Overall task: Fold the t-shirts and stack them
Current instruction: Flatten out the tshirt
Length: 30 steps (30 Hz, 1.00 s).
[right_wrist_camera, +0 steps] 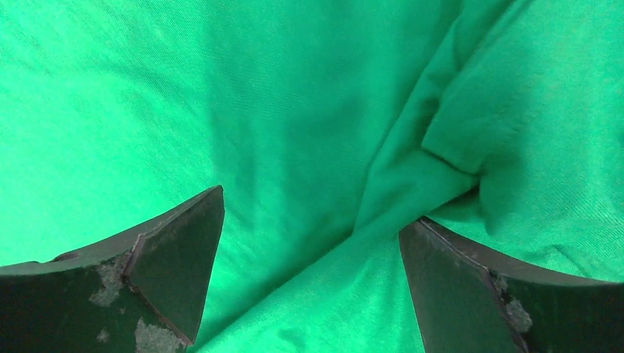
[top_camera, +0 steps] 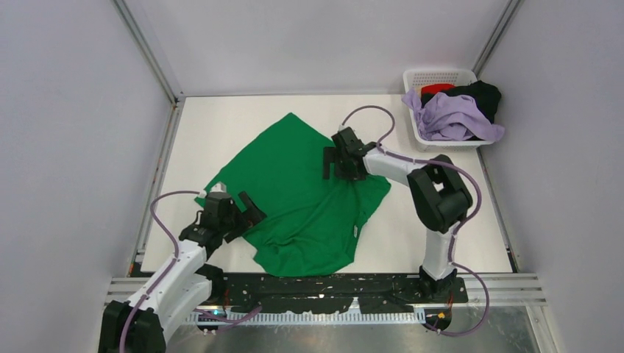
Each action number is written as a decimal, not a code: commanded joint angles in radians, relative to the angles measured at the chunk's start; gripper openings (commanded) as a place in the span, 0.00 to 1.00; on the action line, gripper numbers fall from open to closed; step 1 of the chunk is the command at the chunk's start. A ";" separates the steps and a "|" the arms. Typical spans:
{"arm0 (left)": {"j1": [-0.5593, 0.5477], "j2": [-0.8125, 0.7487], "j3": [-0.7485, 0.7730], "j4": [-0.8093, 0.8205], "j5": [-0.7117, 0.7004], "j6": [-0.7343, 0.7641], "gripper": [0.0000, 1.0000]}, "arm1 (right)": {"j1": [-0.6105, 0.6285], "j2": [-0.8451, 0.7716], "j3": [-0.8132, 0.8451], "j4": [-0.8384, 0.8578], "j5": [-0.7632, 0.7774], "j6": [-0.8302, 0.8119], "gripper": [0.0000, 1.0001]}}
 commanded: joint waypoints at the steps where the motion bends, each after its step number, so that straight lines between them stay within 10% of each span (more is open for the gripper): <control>1: -0.036 0.023 -0.039 0.000 0.025 -0.020 1.00 | -0.004 0.186 0.214 -0.063 -0.045 -0.049 0.95; 19: -0.556 0.327 0.169 0.189 0.174 0.019 1.00 | -0.150 0.783 1.293 -0.320 -0.160 -0.097 0.95; 23: -0.589 0.239 0.206 0.063 0.241 0.136 1.00 | -0.176 0.678 1.208 -0.239 -0.179 -0.194 0.96; 30: -0.544 0.087 0.301 -0.047 -0.037 0.210 1.00 | -0.178 0.403 0.793 -0.068 -0.220 -0.303 0.96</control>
